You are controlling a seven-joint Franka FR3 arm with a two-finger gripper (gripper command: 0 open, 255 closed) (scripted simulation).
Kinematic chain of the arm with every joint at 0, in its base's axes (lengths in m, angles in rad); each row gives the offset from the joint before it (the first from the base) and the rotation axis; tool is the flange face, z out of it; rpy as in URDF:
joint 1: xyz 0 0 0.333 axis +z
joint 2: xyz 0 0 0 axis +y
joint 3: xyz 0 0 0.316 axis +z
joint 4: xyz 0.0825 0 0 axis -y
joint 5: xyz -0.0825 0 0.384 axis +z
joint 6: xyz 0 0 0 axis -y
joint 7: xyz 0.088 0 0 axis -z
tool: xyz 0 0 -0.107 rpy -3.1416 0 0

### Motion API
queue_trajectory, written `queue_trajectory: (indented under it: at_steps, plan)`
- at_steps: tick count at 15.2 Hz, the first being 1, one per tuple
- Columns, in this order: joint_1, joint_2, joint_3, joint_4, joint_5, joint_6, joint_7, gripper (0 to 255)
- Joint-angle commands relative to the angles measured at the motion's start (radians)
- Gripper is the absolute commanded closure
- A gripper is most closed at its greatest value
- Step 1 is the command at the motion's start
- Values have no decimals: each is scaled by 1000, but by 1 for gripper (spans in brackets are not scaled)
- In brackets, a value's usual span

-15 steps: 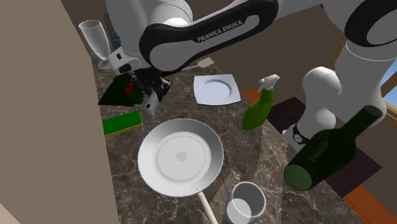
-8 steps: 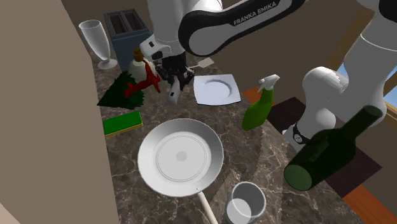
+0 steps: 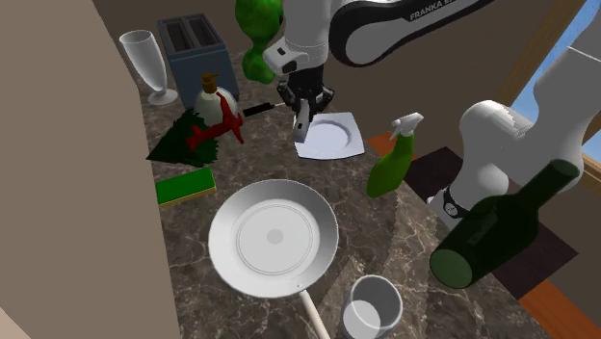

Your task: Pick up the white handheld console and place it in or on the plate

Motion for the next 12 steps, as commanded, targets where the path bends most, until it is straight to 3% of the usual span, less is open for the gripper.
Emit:
queue_trajectory:
  at_steps: [1, 6, 12]
  plan:
    - [-26, -62, -7, -42, -35, -13, -14, 255]
    - [-101, -208, -25, -139, -115, -44, -58, 255]
    - [-104, -182, -49, -199, -128, 43, -50, 255]
